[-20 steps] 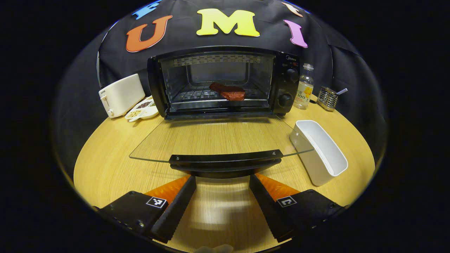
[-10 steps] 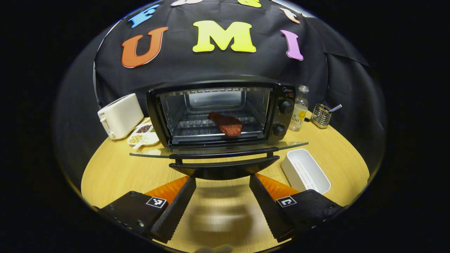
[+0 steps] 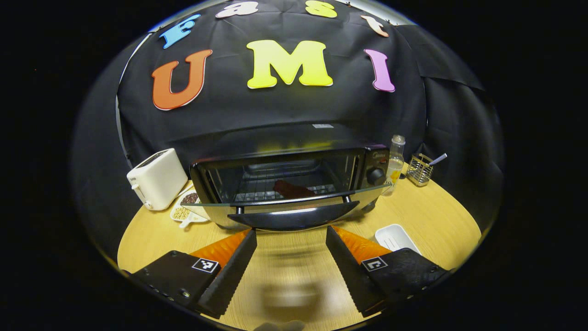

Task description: Open the electric oven with the left hand, put the food in, and close the electric oven.

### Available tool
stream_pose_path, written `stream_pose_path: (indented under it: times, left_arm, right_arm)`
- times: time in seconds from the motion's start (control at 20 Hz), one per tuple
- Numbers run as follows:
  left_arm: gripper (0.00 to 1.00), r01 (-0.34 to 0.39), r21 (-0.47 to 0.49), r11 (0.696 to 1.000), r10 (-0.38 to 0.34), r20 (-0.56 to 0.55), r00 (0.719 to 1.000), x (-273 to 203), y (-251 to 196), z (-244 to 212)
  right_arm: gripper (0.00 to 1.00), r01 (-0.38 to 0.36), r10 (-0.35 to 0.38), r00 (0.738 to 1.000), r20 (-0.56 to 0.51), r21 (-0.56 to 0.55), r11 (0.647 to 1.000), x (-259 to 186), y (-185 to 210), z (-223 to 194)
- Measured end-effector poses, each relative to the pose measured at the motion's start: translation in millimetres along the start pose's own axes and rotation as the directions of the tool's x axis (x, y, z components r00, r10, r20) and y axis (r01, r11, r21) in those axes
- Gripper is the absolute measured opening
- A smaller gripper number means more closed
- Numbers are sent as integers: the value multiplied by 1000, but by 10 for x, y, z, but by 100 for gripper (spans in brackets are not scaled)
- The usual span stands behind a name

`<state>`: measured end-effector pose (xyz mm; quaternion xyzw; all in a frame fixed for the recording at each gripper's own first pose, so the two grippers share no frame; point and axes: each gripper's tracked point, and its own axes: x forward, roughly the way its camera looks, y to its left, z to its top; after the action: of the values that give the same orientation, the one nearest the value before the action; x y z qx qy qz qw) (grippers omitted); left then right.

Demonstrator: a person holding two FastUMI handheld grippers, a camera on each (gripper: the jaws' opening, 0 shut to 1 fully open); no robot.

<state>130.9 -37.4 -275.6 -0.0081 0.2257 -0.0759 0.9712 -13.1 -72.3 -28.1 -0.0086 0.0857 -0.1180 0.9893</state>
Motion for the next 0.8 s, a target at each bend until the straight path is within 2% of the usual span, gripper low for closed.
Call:
stream_pose_path:
  times: [0.15, 0.65, 0.8]
  left_arm:
    - [96, -2, -5, 1000, 2, 21, 1000, 33, 14, 127]
    - [97, 13, 0, 1000, -13, 1, 1000, -91, -76, 3]
    - [97, -11, 0, 1000, 11, 28, 1000, -256, -67, 140]
  right_arm:
    - [100, 4, -4, 1000, 2, 10, 1000, -34, -14, 12]
    - [100, 18, -18, 1000, -1, 22, 1000, -134, -44, -42]
    - [100, 6, -6, 1000, 1, 11, 1000, -146, -28, -27]
